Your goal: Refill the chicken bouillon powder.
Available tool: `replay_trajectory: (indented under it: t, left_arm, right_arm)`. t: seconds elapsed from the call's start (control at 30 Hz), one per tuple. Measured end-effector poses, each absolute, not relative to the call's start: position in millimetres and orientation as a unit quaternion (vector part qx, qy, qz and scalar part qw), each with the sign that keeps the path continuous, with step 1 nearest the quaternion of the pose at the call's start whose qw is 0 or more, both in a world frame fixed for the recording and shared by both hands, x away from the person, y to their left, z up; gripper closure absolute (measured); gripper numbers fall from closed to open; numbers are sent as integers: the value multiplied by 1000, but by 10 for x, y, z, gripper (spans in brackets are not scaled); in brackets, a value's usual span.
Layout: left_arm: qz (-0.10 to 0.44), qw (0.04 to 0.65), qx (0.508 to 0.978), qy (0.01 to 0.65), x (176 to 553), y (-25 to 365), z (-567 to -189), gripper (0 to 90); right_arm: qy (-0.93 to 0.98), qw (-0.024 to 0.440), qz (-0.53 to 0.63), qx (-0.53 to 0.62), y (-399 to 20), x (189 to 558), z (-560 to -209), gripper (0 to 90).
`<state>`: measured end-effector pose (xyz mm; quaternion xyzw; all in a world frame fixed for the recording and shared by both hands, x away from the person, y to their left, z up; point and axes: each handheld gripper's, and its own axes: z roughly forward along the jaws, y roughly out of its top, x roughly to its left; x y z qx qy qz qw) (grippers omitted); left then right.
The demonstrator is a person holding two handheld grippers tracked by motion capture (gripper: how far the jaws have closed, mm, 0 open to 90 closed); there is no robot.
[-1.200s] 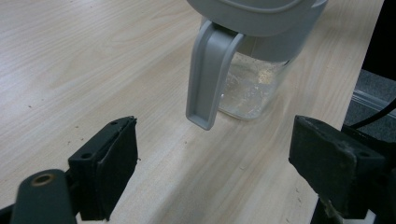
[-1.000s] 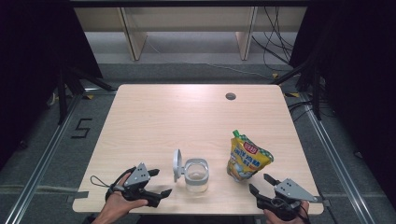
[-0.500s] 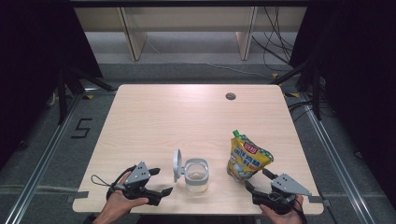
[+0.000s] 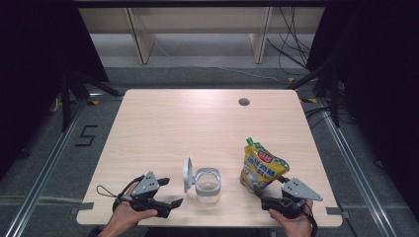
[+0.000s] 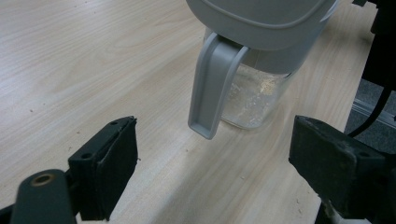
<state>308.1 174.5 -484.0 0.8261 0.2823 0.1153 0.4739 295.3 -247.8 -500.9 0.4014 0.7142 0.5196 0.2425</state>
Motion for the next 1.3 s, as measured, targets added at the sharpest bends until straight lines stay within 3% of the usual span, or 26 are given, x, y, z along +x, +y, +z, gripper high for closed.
replay_trajectory:
  t: [0.87, 1.3]
  left_arm:
    - [112, 473, 827, 283, 3048, 1733, -4849, 150]
    - [108, 474, 825, 287, 3044, 1725, -4856, 150]
  right_arm:
    - [693, 248, 539, 410, -2390, 3223, -5143, 165]
    - [677, 265, 569, 384, -2379, 3350, -5171, 234]
